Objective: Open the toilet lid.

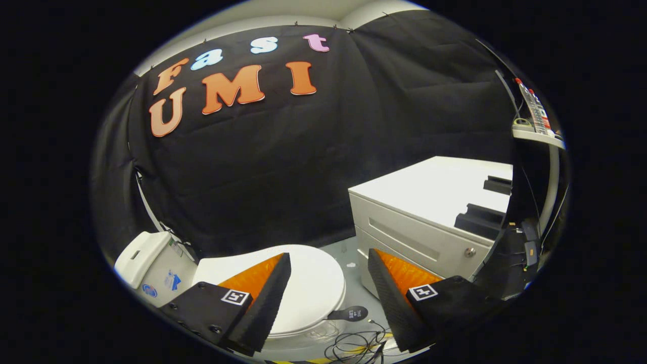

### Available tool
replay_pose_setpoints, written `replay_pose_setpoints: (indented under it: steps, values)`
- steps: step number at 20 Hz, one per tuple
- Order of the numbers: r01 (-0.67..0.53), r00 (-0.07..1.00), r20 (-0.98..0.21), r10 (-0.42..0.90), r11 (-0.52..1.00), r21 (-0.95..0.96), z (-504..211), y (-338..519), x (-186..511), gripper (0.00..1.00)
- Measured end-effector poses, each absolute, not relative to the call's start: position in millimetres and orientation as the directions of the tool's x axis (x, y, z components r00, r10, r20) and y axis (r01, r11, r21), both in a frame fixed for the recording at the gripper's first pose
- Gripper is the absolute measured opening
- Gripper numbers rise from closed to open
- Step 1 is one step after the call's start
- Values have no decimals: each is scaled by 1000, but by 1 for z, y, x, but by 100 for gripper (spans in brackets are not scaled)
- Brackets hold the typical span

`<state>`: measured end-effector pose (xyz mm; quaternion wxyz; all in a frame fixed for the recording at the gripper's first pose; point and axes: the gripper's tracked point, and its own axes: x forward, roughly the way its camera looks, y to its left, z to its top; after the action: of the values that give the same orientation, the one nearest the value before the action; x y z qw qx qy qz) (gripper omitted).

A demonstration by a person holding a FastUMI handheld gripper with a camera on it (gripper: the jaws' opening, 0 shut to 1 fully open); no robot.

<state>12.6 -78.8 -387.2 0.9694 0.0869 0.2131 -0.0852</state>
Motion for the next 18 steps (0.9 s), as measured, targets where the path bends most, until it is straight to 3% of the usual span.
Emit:
replay_pose_setpoints:
  steps: [15, 18]
  values:
    - [416, 778, -614, -128, 838, 352, -535, -115, -17, 98]
    - [461, 759, -644, -94, 777, 429, -553, -112, -24, 93]
